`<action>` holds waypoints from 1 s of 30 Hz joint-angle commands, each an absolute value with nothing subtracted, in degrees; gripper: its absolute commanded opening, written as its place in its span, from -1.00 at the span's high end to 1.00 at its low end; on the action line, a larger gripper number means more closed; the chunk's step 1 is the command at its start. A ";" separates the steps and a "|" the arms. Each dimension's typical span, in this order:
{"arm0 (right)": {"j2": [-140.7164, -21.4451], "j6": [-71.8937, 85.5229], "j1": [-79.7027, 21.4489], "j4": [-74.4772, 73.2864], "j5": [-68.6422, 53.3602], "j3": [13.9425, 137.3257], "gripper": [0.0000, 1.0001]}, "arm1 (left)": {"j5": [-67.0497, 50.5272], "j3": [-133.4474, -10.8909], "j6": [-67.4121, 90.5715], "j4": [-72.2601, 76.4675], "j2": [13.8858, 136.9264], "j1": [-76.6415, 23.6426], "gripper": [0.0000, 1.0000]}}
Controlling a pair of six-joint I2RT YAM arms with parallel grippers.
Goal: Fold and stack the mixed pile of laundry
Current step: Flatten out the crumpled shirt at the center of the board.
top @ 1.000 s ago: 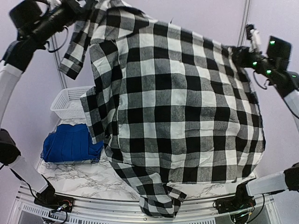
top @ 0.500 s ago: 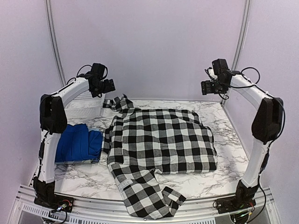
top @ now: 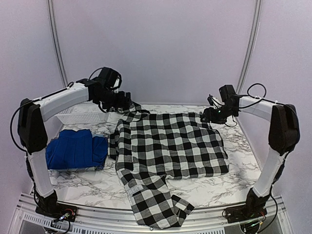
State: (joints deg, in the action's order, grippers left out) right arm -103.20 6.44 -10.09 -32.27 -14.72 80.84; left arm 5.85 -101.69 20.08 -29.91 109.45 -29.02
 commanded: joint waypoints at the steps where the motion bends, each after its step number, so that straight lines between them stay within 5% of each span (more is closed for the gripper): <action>1: -108.19 7.56 -10.73 -28.17 -22.61 82.28 -0.27 | 0.29 -96.12 18.62 -31.83 113.39 -32.15 -0.84; 8: -111.88 9.55 -11.23 -25.96 -22.82 74.73 -0.12 | -2.44 -91.78 19.20 -32.27 116.47 -33.49 -0.60; 21: -103.90 16.87 -9.39 -24.43 -19.96 58.89 -0.15 | 5.45 -100.79 19.84 -38.94 129.90 -28.01 -0.25; 30: -104.16 11.45 -9.28 -25.70 -14.63 79.39 -0.05 | 4.25 -103.16 11.98 -38.59 124.64 -26.02 -0.50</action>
